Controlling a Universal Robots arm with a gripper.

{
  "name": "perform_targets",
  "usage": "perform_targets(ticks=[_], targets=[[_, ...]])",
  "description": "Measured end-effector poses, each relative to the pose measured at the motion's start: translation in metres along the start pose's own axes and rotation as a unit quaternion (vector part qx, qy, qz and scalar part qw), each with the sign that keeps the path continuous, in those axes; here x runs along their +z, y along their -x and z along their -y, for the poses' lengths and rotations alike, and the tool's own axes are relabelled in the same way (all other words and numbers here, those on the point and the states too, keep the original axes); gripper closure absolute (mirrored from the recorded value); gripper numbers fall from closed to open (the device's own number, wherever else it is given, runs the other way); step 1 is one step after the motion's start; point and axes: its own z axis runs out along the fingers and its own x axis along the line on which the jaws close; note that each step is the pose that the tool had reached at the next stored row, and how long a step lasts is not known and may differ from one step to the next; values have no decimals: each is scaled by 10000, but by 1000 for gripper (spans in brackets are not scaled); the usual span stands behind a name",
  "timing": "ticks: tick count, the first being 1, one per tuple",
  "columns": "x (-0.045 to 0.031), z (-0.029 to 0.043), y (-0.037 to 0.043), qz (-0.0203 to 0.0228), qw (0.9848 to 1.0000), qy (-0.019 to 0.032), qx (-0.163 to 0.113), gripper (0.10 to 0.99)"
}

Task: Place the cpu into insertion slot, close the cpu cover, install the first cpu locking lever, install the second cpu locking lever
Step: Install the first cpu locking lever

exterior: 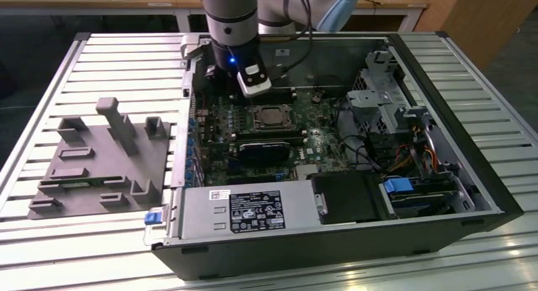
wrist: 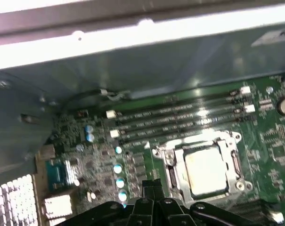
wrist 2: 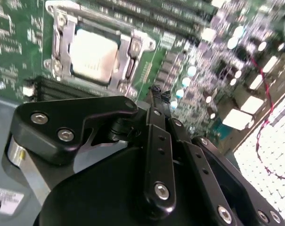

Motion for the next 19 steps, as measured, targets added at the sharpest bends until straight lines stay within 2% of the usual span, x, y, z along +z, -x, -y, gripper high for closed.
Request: perform_targets(ticks=[1,4,9,11,13,19], targets=[[-2,1,-7,-11,10000,55,4,984],[-26,1,-22,-28,9999,144,10,984],[-107,-8,-30,-15,9998,209,10,984],[-111,-7,-36,-24,9997,262,13,984],[-112,-6,-43,-42,9994,348,18,984],[-113,-3,-54,-105,9978,651,33,984]])
